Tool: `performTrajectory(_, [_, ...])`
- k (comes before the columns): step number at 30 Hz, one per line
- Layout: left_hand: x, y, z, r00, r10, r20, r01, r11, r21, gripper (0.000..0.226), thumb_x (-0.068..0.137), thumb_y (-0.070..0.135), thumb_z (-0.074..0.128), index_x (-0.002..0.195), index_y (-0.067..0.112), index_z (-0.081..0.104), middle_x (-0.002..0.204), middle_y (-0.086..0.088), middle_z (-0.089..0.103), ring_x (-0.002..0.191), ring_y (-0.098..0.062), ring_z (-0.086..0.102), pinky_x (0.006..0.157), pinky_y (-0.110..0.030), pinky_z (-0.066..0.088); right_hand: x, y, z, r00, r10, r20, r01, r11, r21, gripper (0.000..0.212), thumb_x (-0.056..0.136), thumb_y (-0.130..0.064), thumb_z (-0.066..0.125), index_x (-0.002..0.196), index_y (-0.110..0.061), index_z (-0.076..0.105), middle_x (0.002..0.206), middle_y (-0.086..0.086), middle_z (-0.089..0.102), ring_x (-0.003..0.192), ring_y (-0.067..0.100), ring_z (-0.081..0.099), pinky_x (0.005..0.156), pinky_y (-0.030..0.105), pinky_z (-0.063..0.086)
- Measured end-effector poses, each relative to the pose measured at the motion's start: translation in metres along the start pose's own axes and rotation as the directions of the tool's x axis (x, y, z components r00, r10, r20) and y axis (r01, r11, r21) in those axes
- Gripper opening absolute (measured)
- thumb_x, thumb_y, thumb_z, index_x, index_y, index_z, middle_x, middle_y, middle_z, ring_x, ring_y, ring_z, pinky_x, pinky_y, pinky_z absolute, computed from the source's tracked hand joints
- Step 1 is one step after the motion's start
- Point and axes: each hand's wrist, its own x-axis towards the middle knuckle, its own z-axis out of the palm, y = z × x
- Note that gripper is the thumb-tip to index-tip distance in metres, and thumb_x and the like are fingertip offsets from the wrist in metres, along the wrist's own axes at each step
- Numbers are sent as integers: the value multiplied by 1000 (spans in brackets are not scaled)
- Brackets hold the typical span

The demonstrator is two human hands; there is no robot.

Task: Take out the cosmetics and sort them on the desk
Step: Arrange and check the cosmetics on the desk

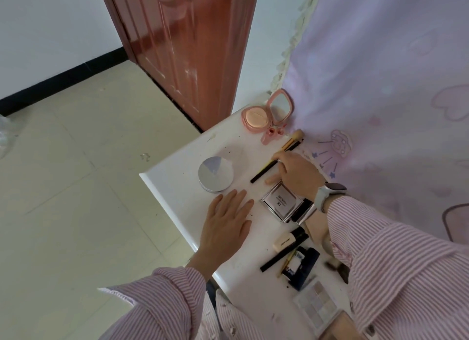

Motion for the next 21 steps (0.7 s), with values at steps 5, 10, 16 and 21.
performTrajectory(5, [0, -1, 2, 1000, 7, -27, -7, 1000, 5, 42, 90, 34, 38, 122, 18, 61, 133, -4, 54, 125, -23, 49, 104, -45, 37, -2, 5, 10, 1000, -20, -11, 19, 996, -82, 28, 97, -16, 32, 115, -13, 53, 119, 4, 53, 112, 22, 44, 81, 33, 39])
performTrajectory(10, [-1, 0, 4, 999, 7, -46, -5, 999, 34, 42, 90, 33, 38, 123, 18, 60, 134, -4, 54, 125, -24, 49, 104, -45, 37, 1, 18, 1, 961, -128, -246, 104, 989, -109, 26, 91, -11, 48, 112, -8, 63, 103, 17, 55, 99, 33, 47, 82, 41, 41])
performTrajectory(16, [-1, 1, 4, 999, 7, -51, -5, 999, 44, 43, 90, 32, 38, 123, 17, 59, 134, -5, 54, 126, -25, 48, 103, -47, 38, 21, 27, -11, 894, 314, -320, -210, 924, 320, 26, 88, -10, 50, 110, -8, 65, 100, 19, 66, 88, 28, 58, 74, 25, 40])
performTrajectory(21, [-2, 1, 3, 999, 14, -46, -13, 999, 34, 42, 90, 33, 37, 123, 18, 59, 134, -5, 53, 126, -24, 48, 104, -47, 37, 33, 22, -16, 823, 522, -223, -354, 779, 518, 19, 80, -6, 57, 98, -6, 64, 101, 14, 67, 97, 27, 59, 82, 31, 45])
